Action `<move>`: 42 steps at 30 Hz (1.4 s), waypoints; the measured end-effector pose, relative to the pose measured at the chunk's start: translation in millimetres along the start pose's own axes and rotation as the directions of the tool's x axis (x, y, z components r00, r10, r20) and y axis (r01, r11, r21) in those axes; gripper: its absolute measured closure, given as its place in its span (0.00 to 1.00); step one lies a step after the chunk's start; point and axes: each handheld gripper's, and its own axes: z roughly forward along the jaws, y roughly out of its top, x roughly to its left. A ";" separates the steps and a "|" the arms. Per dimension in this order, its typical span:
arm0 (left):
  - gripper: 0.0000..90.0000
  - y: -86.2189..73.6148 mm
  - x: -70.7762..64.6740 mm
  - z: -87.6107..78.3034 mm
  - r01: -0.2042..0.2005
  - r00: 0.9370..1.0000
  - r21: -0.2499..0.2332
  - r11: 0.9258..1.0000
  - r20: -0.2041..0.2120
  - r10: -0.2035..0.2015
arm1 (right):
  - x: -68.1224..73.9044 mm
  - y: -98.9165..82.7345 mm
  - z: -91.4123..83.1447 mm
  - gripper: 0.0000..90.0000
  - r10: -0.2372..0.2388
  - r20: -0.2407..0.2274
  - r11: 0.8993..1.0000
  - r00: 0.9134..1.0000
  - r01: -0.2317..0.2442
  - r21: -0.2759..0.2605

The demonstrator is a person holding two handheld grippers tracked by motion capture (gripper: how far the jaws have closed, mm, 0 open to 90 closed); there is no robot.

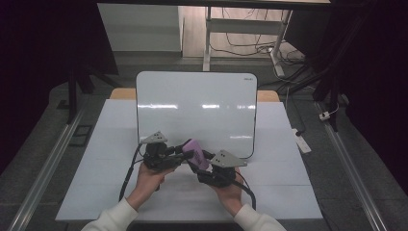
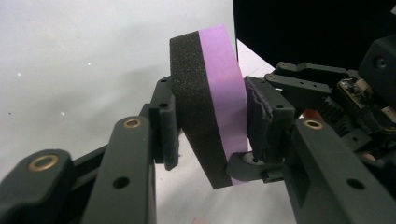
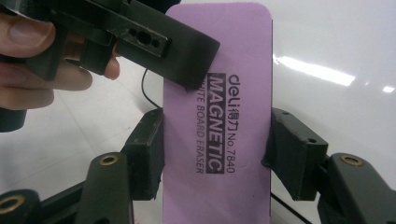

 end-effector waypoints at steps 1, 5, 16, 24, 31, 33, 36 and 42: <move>0.66 -0.1 -0.7 0.1 -0.004 1.000 0.002 1.000 -0.005 0.004 | -0.4 -0.3 0.7 0.45 0.005 -0.004 1.000 1.000 -0.005 0.002; 0.68 1.2 -2.5 -3.8 -0.027 0.999 0.005 1.000 -0.036 0.028 | -2.1 -0.5 2.0 0.40 0.017 -0.031 1.000 0.999 -0.017 0.005; 0.69 8.0 12.5 -46.0 -0.058 0.984 0.022 0.998 -0.167 0.061 | -17.2 3.7 -20.7 0.32 0.012 -0.013 0.999 1.000 -0.013 -0.032; 0.69 7.9 29.1 -78.0 -0.033 0.974 0.004 0.999 -0.226 0.033 | -47.1 -6.3 -48.4 0.34 0.007 0.074 1.000 0.997 -0.007 -0.002; 0.69 7.9 38.3 -95.9 -0.026 0.959 0.012 1.000 -0.281 0.028 | -75.7 -23.7 -79.1 0.35 0.025 0.140 0.999 0.990 -0.032 0.045; 0.69 7.6 40.8 -98.8 -0.020 0.954 0.018 1.000 -0.299 0.025 | -82.6 -28.7 -87.4 0.35 0.029 0.165 0.998 0.986 -0.038 0.053; 0.68 7.4 43.3 -101.4 -0.017 0.946 0.032 0.999 -0.323 0.026 | -91.6 -36.2 -98.4 0.35 0.036 0.203 0.997 0.978 -0.049 0.059; 0.69 9.4 45.1 -106.9 -0.021 0.932 0.059 0.998 -0.359 0.041 | -101.7 -45.4 -111.8 0.35 0.037 0.253 0.995 0.967 -0.058 0.077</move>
